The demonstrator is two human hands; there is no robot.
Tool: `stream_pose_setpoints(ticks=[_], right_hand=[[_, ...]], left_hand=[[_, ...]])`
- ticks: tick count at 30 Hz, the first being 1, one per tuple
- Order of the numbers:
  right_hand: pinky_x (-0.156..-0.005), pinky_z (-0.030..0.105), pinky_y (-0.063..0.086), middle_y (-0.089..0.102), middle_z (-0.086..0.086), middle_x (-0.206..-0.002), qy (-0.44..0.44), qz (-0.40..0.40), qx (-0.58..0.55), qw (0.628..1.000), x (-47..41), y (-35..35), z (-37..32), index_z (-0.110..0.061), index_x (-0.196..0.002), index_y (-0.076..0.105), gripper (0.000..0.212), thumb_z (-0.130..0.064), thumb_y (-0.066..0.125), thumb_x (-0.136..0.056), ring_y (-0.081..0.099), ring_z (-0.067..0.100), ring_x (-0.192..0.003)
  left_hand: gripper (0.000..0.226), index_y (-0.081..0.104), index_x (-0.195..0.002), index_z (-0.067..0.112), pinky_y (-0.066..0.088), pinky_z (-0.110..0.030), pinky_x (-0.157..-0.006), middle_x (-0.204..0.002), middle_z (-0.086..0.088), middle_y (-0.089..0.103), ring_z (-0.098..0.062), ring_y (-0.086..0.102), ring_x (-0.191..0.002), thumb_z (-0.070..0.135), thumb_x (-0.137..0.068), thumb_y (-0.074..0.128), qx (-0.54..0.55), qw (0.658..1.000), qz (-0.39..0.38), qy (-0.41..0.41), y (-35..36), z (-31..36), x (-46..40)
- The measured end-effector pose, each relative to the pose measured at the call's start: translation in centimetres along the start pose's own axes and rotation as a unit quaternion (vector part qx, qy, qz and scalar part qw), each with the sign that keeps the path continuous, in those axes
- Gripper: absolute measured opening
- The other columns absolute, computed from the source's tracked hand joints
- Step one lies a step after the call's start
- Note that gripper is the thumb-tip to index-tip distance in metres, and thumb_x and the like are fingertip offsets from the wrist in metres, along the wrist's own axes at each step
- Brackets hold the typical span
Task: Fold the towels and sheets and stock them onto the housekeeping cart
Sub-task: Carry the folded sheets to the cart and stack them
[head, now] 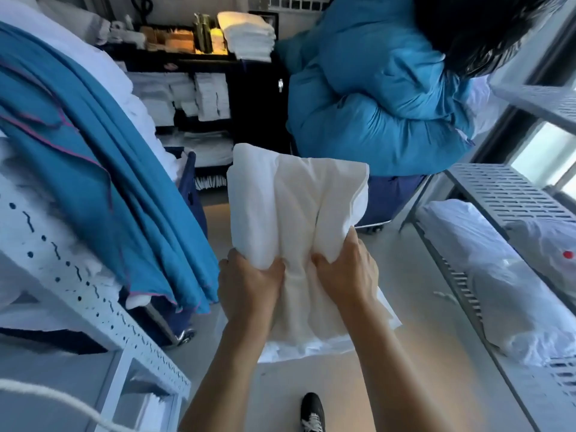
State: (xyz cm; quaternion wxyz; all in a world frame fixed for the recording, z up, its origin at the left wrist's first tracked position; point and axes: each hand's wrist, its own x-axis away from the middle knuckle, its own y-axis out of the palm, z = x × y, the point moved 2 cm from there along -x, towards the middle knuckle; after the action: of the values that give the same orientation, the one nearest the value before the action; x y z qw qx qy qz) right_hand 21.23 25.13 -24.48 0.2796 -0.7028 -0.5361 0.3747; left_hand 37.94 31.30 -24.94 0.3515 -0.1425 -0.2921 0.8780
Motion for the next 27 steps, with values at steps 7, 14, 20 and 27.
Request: stream_pose_setpoints(ticks=[7, 14, 20, 27], right_hand=[[-0.085, 0.039, 0.044, 0.063, 0.006, -0.117, -0.023, -0.074, -0.022, 0.997, -13.2, 5.9, 0.9, -0.018, -0.143, 0.039, 0.074, -0.045, 0.072, -0.081, 0.061, 0.034, -0.11], [-0.083, 0.038, 0.047, 0.064, 0.003, -0.112, -0.03, -0.125, -0.055, 0.99, -21.8, 9.3, 1.3, -0.022, -0.134, 0.043, 0.066, -0.041, 0.071, -0.078, 0.061, 0.033, -0.107], [-0.081, 0.039, 0.049, 0.063, 0.002, -0.107, -0.033, -0.127, -0.065, 0.989, -27.5, 10.9, 0.3, -0.022, -0.138, 0.042, 0.07, -0.042, 0.071, -0.077, 0.062, 0.032, -0.102], [-0.079, 0.041, 0.053, 0.063, 0.0, -0.104, -0.044, -0.112, -0.058, 0.991, -34.4, 14.6, -3.0, -0.023, -0.13, 0.045, 0.064, -0.043, 0.071, -0.076, 0.063, 0.032, -0.097]], left_hand=[[0.073, 0.058, -0.114, 0.007, 0.056, -0.049, -0.081, -0.105, -0.013, 0.062, -0.037, 0.063, -0.092, 0.059, -0.068, 0.081, -0.037, 0.998, 0.026, -0.053, 7.9, 4.2, -8.2], [0.067, 0.059, -0.11, 0.011, 0.058, -0.048, -0.076, -0.097, -0.007, 0.061, -0.033, 0.063, -0.086, 0.058, -0.066, 0.079, -0.06, 0.993, 0.045, -0.088, 12.5, 8.2, -13.6], [0.066, 0.058, -0.108, 0.01, 0.057, -0.044, -0.073, -0.094, -0.005, 0.055, -0.03, 0.06, -0.081, 0.057, -0.067, 0.08, -0.063, 0.993, 0.058, -0.076, 14.9, 10.6, -18.1], [0.061, 0.057, -0.107, 0.015, 0.057, -0.045, -0.074, -0.098, -0.003, 0.056, -0.028, 0.06, -0.083, 0.056, -0.067, 0.08, -0.028, 0.996, 0.055, -0.065, 17.6, 11.4, -26.2]])
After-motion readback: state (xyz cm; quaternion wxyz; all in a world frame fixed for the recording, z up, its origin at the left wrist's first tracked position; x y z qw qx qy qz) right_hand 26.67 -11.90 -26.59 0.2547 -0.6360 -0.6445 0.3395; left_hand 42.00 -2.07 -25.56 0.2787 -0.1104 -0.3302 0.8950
